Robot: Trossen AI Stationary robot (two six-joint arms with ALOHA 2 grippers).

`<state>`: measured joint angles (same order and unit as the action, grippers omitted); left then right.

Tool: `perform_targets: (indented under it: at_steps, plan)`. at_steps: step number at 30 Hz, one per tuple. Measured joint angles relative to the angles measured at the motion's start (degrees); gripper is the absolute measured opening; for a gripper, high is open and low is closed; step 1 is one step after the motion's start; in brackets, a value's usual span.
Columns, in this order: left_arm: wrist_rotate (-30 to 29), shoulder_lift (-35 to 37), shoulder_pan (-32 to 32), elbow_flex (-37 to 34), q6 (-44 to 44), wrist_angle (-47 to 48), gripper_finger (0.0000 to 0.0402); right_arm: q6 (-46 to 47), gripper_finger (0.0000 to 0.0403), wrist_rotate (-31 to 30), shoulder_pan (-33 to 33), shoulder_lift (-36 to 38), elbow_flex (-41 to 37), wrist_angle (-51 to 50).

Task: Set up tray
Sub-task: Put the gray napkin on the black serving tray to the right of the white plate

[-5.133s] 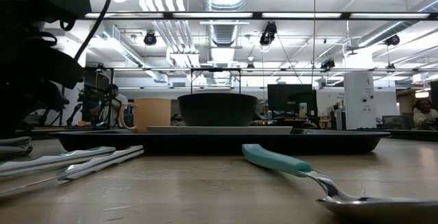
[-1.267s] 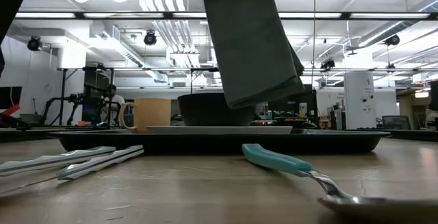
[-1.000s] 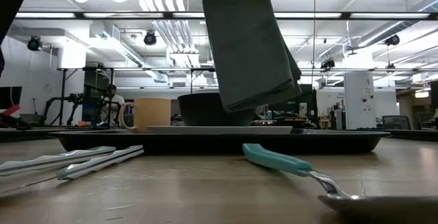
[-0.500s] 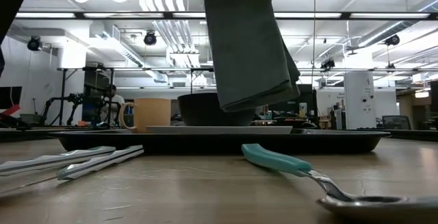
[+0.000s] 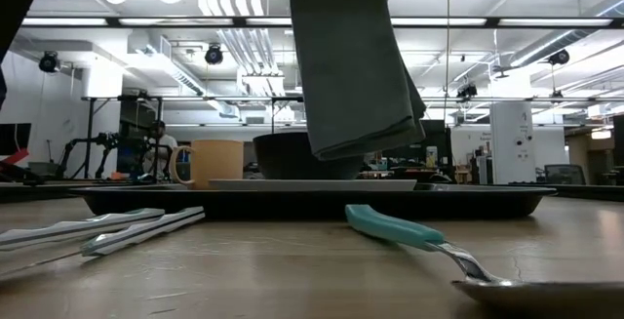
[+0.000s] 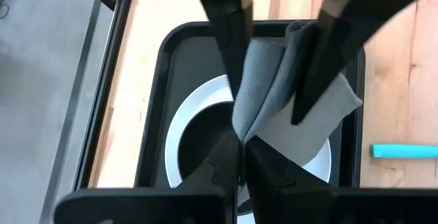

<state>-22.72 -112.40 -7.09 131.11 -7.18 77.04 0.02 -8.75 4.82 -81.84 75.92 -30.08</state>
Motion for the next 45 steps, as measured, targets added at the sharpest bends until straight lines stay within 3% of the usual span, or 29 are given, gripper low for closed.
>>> perform_targets:
  at_steps: [6, 13, 21, 26, 32, 37, 42, 45]
  plan:
    - [0.2, 0.0, -0.1, 0.0, 0.0, -0.1, 0.0, -1.7, 0.0018, 0.1, 0.0, 0.0, 0.0, -0.1]
    - [0.7, 0.5, -0.8, 0.0, 1.5, -0.8, 0.0012, -0.4, 0.001, -0.1, 0.0, 1.4, 1.4, -3.9]
    - [0.4, 6.9, -1.6, 0.0, 2.2, 0.9, 0.0087, 5.3, 0.0009, -3.9, 1.0, 10.6, 0.0, -10.9]
    - [-0.2, 10.6, -1.6, 0.0, 2.1, 1.2, 0.0116, 13.7, 0.0009, -4.8, 5.6, 16.6, -2.9, -13.3]
    - [-0.2, 13.1, -1.7, 0.0, 2.1, 1.8, 0.0118, 27.2, 0.0009, -9.6, 17.4, 21.1, -10.0, -14.5]
    - [-0.2, 13.5, -1.9, 0.0, 2.1, 1.9, 0.0118, 37.0, 0.0008, -14.4, 25.5, 24.2, -19.1, -9.9]
    - [-0.1, 13.5, -1.9, -0.4, 2.1, 1.9, 0.0118, 36.7, 0.0008, -15.0, 22.2, 28.1, -28.7, -2.6]
    - [-0.2, 13.5, -1.9, -1.2, 2.1, 1.7, 0.0118, 32.8, 0.0008, -11.1, 16.8, 29.9, -33.9, 2.0]
